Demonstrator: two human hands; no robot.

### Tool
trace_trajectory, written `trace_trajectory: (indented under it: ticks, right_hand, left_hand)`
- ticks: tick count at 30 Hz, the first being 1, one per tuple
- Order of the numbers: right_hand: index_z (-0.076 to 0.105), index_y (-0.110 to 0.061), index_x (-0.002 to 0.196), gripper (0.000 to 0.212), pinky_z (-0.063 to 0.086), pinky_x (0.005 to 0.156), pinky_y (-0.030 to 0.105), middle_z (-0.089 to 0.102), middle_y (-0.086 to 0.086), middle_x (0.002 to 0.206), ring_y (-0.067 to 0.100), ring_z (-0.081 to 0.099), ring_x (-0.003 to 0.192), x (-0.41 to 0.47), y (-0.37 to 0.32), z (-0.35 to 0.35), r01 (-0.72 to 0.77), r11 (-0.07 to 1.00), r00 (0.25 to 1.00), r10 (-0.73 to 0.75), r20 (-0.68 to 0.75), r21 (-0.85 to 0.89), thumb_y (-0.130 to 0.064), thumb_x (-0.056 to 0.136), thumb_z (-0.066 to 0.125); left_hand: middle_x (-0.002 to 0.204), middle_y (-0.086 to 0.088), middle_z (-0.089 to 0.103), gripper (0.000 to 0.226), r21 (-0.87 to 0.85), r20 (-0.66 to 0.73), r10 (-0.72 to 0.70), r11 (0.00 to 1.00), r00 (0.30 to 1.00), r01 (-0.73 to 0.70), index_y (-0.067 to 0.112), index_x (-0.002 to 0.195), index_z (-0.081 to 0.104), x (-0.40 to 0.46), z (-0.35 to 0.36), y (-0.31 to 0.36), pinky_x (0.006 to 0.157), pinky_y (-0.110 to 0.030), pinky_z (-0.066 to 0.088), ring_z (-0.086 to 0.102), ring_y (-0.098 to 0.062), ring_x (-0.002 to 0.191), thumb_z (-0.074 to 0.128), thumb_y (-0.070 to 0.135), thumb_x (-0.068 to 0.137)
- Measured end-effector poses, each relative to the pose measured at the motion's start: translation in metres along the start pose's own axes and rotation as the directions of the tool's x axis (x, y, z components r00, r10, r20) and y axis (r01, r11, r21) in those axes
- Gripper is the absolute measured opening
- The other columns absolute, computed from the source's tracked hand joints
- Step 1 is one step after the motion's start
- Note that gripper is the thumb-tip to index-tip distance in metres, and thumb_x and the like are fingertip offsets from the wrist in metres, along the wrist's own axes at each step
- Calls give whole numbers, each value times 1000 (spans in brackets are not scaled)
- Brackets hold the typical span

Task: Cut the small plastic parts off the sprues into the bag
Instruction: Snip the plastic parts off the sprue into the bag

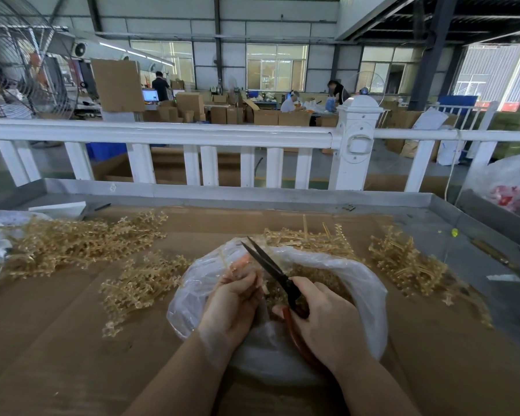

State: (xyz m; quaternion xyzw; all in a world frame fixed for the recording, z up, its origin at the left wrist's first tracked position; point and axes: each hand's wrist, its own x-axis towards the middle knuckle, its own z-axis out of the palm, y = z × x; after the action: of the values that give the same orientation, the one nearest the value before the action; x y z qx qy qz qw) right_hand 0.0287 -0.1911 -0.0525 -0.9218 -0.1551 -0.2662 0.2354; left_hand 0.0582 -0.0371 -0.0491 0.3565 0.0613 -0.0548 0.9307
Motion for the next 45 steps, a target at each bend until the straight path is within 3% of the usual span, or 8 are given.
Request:
trace_trajectory:
  ticks: [5, 7, 10, 19, 25, 34, 41, 45]
  right_hand:
    - [66, -24, 107, 44, 50, 59, 25, 66, -5, 79, 14, 65, 71, 0, 0, 1, 3, 1000, 1000, -4, -20, -17, -52, 75, 72]
    - [67, -23, 106, 43, 51, 58, 27, 66, -5, 79, 15, 65, 71, -1, 0, 1, -4, 1000, 999, 4, -44, -2, -51, 73, 74]
    - [66, -24, 106, 43, 52, 60, 25, 66, -6, 82, 14, 65, 75, -1, 1, 1, -10, 1000, 997, 12, -71, 29, -49, 73, 75]
    - [64, -24, 113, 47, 45, 67, 18, 65, -8, 89, 12, 63, 83, -2, 3, 2, -3, 1000, 1000, 4, -31, 24, -53, 76, 69]
    - [61, -26, 116, 49, 45, 71, 18, 64, -9, 93, 11, 62, 88, -2, 4, 3, 10, 1000, 1000, -10, 2, 19, -57, 78, 63]
    - [59, -26, 115, 50, 51, 75, 26, 63, -6, 97, 16, 60, 94, -2, 3, 3, 38, 999, 999, -38, 19, 18, -60, 78, 57]
    - [59, -26, 116, 53, 49, 75, 26, 62, -6, 97, 17, 60, 94, -2, 4, 3, 30, 999, 999, -31, 35, 21, -62, 78, 55]
    - [59, -26, 116, 56, 50, 77, 26, 63, -7, 98, 15, 60, 95, -1, 3, 3, 31, 999, 999, -31, 39, 19, -66, 78, 48]
  left_hand:
    - [81, -6, 65, 21, 39, 15, 17, 999, 1000, -18, 10, 97, 67, 1, 3, 2, 63, -24, 51, 61, -15, 68, 60, 21, 79]
    - [75, -7, 65, 8, 59, -14, 27, 998, 1000, -26, 8, 85, 65, 2, 3, -1, 61, -24, 53, 63, -15, 64, 58, 11, 88]
    - [63, -6, 66, 20, 36, -36, 45, 998, 998, -44, 8, 76, 65, 3, 2, -2, 53, -21, 54, 64, -13, 55, 53, 4, 92]
    - [62, -7, 65, 17, 7, -29, 18, 1000, 999, -18, 4, 82, 64, 2, 1, 0, 50, -21, 53, 64, -14, 53, 50, 4, 92]
    - [72, -9, 69, 7, 40, 28, 18, 999, 999, -19, 7, 78, 67, 0, 0, 1, 56, -24, 56, 69, -15, 63, 62, 6, 73]
    - [61, -2, 63, 16, -5, -114, 10, 1000, 993, -10, 11, 82, 64, 5, -3, 1, 59, -23, 52, 61, -10, 55, 52, 5, 92]
    - [61, -5, 63, 33, 45, -42, 57, 998, 997, -55, 9, 68, 65, 2, -1, -1, 55, -22, 54, 61, -11, 54, 47, -1, 94]
    - [69, -11, 64, 22, 101, -2, 59, 993, 998, -58, 2, 78, 60, -3, 5, -1, 56, -21, 56, 63, -12, 55, 45, -4, 93]
